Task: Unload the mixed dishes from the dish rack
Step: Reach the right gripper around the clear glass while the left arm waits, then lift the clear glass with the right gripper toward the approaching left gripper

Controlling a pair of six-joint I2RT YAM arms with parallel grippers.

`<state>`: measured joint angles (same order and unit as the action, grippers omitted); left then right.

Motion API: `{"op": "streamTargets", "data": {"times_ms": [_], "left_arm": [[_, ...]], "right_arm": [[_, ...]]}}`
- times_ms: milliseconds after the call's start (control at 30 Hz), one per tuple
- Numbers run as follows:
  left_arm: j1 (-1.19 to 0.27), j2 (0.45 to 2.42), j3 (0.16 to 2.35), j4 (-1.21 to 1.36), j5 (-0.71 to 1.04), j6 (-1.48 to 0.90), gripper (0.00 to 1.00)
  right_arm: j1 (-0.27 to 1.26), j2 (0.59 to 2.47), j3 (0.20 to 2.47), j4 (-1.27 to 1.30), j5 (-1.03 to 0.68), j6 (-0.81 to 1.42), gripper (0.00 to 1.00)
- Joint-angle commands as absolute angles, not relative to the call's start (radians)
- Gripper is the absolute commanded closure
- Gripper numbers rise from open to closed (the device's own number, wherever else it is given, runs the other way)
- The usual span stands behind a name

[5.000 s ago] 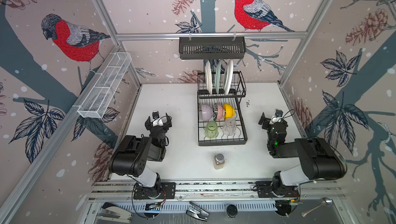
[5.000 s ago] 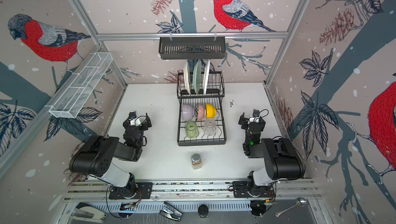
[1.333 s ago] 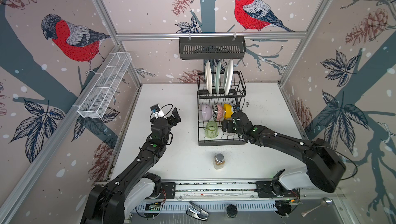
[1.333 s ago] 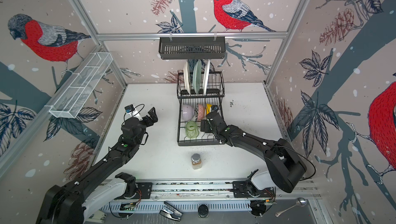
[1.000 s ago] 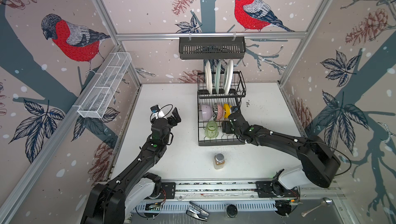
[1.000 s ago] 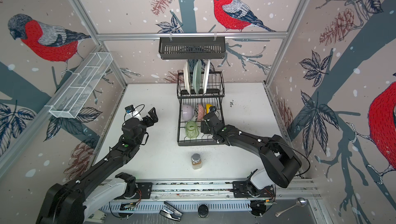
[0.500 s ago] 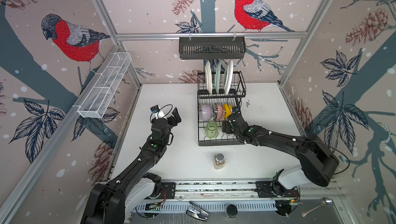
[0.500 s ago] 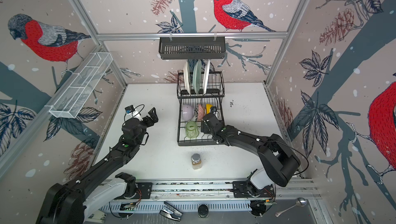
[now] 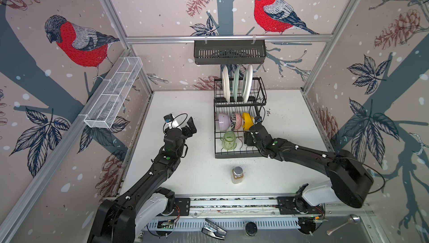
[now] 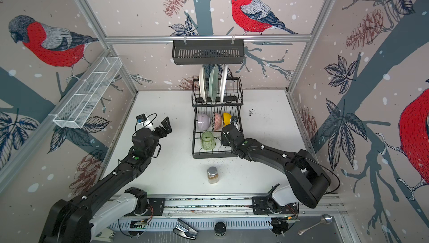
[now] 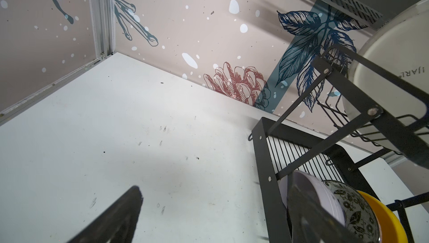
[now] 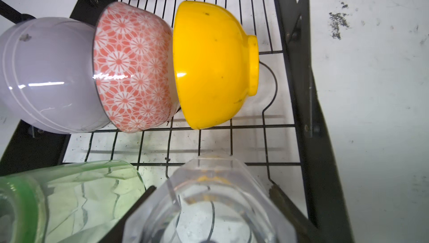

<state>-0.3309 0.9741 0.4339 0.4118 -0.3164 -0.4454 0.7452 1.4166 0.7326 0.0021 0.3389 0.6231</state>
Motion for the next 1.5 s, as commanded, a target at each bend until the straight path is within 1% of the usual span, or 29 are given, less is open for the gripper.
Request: {"op": "streamTargets", "data": {"times_ms": [0, 100, 200, 400, 533, 733, 933, 1000, 1100, 1233, 1300, 1367, 1467], "left_arm": [[-0.332, 0.976, 0.447, 0.437, -0.310, -0.441, 0.02], [-0.332, 0.978, 0.470, 0.413, -0.294, -0.440, 0.02], [-0.333, 0.974, 0.475, 0.409, -0.252, -0.449, 0.02], [-0.335, 0.965, 0.476, 0.392, -0.245, -0.479, 0.02], [-0.346, 0.943, 0.481, 0.374, -0.201, -0.492, 0.03], [-0.435, 0.919, 0.513, 0.352, -0.153, -0.503, 0.06], [-0.544, 0.951, 0.540, 0.419, -0.046, -0.495, 0.06], [-0.572, 0.981, 0.556, 0.454, 0.013, -0.455, 0.08], [-0.605, 1.022, 0.602, 0.449, 0.043, -0.417, 0.12], [-0.607, 1.055, 0.590, 0.545, 0.151, -0.482, 0.14], [-0.607, 1.073, 0.576, 0.618, 0.207, -0.525, 0.19], [-0.608, 1.094, 0.578, 0.656, 0.250, -0.559, 0.22], [-0.616, 1.125, 0.603, 0.664, 0.300, -0.565, 0.24]], "right_arm": [[0.740, 1.395, 0.729, 0.049, 0.347, 0.629, 0.37], [0.728, 1.387, 0.732, 0.046, 0.324, 0.639, 0.38], [0.715, 1.369, 0.729, 0.053, 0.291, 0.655, 0.41], [0.699, 1.315, 0.714, 0.073, 0.261, 0.668, 0.40], [0.688, 1.278, 0.714, 0.082, 0.235, 0.680, 0.39], [0.643, 1.185, 0.673, 0.167, 0.124, 0.739, 0.39], [0.597, 1.102, 0.644, 0.234, 0.015, 0.791, 0.39], [0.587, 1.081, 0.641, 0.255, -0.014, 0.804, 0.39], [0.579, 1.068, 0.658, 0.265, -0.048, 0.814, 0.39], [0.578, 1.056, 0.676, 0.279, -0.076, 0.810, 0.39], [0.578, 1.048, 0.675, 0.297, -0.091, 0.816, 0.39], [0.575, 1.041, 0.671, 0.315, -0.107, 0.823, 0.40], [0.566, 1.038, 0.671, 0.343, -0.148, 0.840, 0.40]]}}
